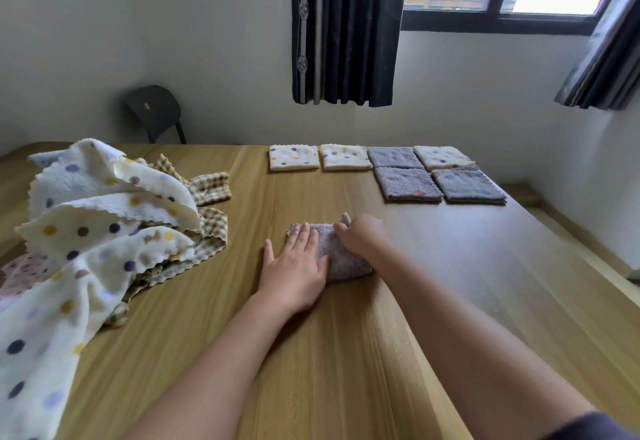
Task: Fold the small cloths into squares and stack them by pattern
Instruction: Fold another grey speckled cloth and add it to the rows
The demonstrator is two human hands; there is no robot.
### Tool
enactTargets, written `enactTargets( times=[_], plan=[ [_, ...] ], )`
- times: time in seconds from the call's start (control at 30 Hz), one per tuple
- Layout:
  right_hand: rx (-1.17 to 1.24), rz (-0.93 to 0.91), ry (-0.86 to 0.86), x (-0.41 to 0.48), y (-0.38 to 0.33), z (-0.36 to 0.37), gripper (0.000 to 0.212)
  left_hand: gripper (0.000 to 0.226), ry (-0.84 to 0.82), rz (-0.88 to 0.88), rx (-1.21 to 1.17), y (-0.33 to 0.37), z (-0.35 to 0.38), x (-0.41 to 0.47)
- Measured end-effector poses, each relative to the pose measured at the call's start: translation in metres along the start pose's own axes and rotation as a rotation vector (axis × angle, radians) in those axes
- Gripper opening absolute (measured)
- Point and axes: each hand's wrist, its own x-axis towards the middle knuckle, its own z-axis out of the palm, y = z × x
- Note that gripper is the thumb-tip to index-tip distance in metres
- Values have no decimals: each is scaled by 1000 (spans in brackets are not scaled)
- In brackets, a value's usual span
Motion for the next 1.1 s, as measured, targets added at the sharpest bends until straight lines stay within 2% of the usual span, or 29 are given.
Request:
enactTargets(
  times=[0.13, 0.2, 0.27, 0.43, 0.53, 0.63, 0.7, 0.73, 0.8, 0.83, 0.87, 0.93, 0.97, 1.1],
  plan=[
    [314, 15, -237, -11, 13, -22, 50, 61, -11, 9, 1, -1, -2, -1],
    [355, -35, -327, -23, 18, -33, 41, 61, -20, 13, -11, -2, -4, 0],
    [361, -117, -344, -34, 22, -34, 32, 60, -34, 22, -25, -3, -4, -1],
    [171, -233, -158, -32, 31, -16, 28, 60, -50, 40, -36, -2, -8, -3],
    [29, -225, -34, -28, 38, -12, 25, 61, -46, 45, -41, -3, -9, -4],
    [-97, -191, 53, -33, 40, -13, 30, 62, -34, 49, -23, -5, -7, -5],
    [-216, -151, 171, -39, 40, -19, 34, 63, -27, 56, -3, -5, -6, -5],
    [-239, -173, 264, -42, 40, -20, 32, 63, -18, 62, 3, -6, -6, -5],
    [-113, -397, 413, -46, 42, -15, 19, 63, -2, 80, 6, -7, -6, -4],
    [-54, -537, 380, -45, 43, -9, 20, 63, 0, 93, 0, -9, -6, -3],
    [-46, -647, 275, -43, 44, -3, 29, 63, -2, 104, -10, -10, -6, -4],
    [-161, -689, 57, -40, 48, 6, 41, 65, 6, 108, -10, -13, -5, -4],
    [-229, -668, 33, -39, 50, 7, 42, 65, 37, 89, -4, -15, -6, -5],
    [-320, -573, 226, -40, 53, 2, 36, 61, 294, -8, -40, -27, -14, -3]
  ],
)
